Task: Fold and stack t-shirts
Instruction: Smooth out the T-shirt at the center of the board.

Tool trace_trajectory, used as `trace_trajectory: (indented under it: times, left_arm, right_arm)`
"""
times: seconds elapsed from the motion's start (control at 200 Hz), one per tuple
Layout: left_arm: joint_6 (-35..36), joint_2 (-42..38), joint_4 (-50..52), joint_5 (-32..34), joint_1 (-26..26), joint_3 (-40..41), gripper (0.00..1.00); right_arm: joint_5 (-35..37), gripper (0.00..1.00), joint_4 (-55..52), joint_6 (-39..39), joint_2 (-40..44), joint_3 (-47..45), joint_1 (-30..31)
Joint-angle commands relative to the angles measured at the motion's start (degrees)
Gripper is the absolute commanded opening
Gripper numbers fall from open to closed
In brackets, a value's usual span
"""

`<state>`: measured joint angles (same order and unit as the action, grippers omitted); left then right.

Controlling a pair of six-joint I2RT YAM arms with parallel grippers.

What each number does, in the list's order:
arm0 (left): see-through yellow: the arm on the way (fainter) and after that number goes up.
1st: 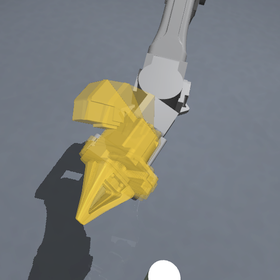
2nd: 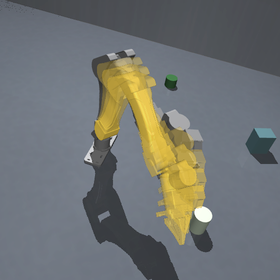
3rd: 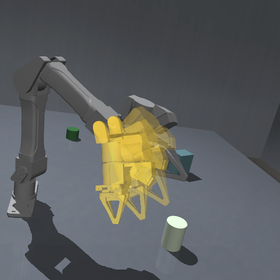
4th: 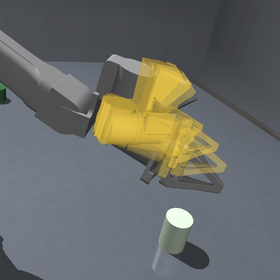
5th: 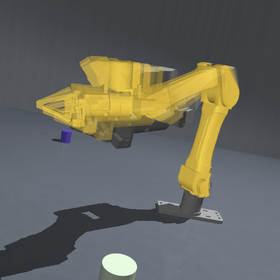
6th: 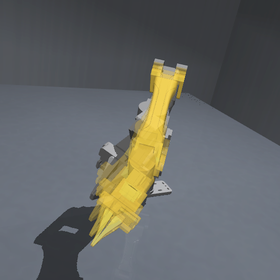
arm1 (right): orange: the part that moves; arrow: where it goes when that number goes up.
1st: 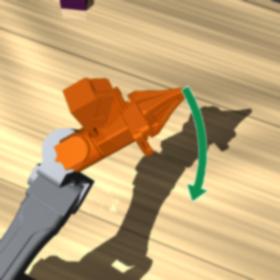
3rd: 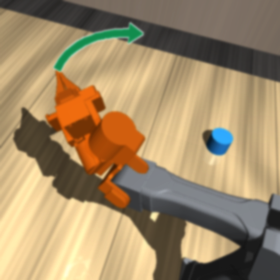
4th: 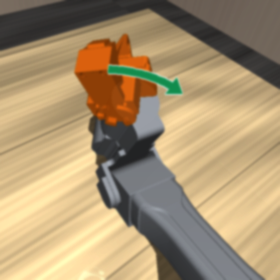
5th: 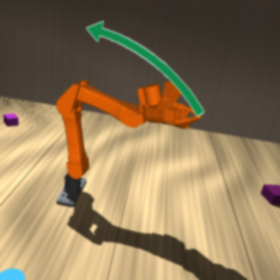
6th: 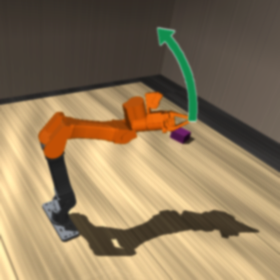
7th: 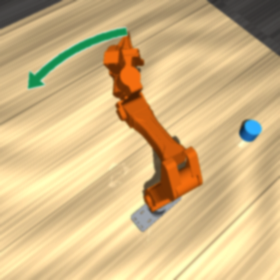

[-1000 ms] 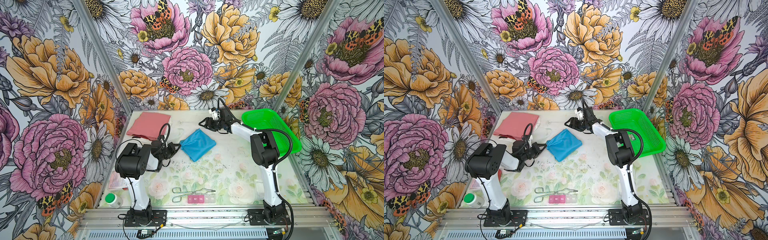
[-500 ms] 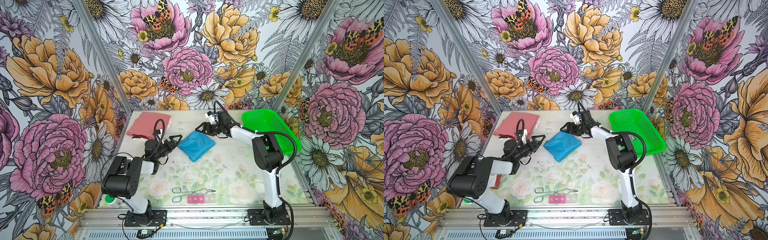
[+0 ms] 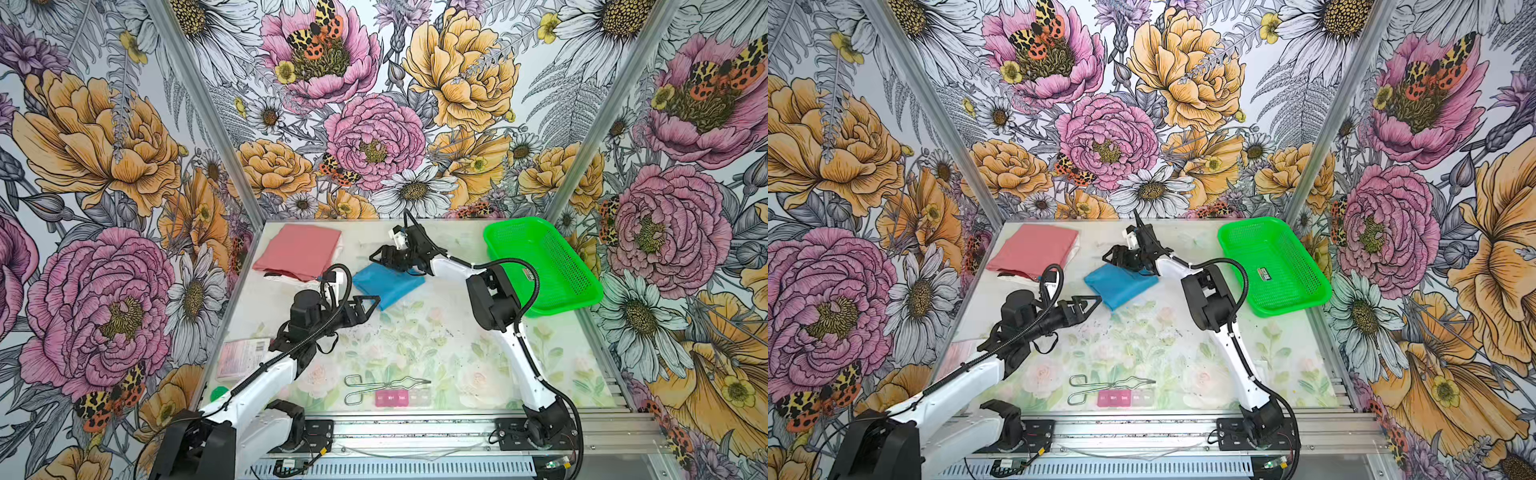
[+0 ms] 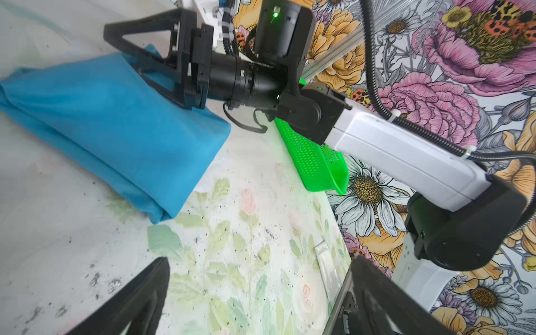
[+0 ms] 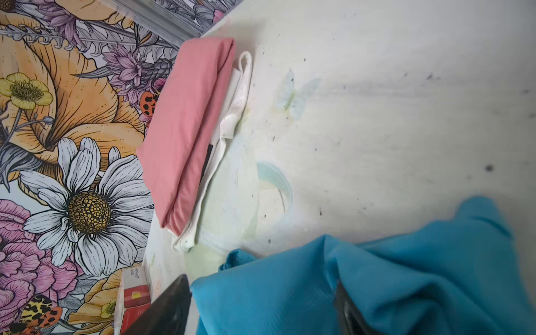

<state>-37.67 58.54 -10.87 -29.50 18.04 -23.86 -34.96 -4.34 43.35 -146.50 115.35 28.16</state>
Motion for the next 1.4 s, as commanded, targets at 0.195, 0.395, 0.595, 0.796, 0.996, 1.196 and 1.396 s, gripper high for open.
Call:
trace_trajectory:
  times: [0.195, 0.395, 0.595, 0.796, 0.996, 1.196, 1.396]
  left_arm:
    - [3.84, 6.0, 1.86, 3.53, 0.76, -1.95, 0.99]
    - [3.47, 13.86, -3.6, 5.01, 4.03, -4.51, 0.99]
    - [-0.05, 18.57, -11.89, 6.83, 5.72, -4.37, 0.99]
    - [-1.35, 14.67, -11.92, 8.14, 5.98, -2.59, 0.99]
    - [-1.17, 10.0, -7.5, 7.51, 6.02, -1.53, 0.98]
    - [-1.35, 10.39, -7.95, 5.98, 6.63, -1.99, 0.99]
    - [-4.98, 18.94, -18.35, 4.86, 6.81, -3.53, 0.99]
  right_arm:
    - [-0.77, 0.81, 15.27, 5.61, 12.51, -16.21, -2.0]
    - [-1.56, 0.81, 15.6, 3.47, 18.7, -27.1, -3.78]
    - [-1.86, 0.81, 12.17, 1.7, 16.21, -30.57, -4.08]
    - [1.0, 0.8, 14.76, 0.16, 24.15, -45.12, -2.98]
    - [3.71, 0.8, 15.06, -0.75, 40.06, -61.99, -1.66]
    - [6.17, 0.81, 8.84, -3.48, 50.08, -62.88, -2.93]
    - [-0.91, 0.81, 12.97, -2.34, 40.21, -53.14, -5.11]
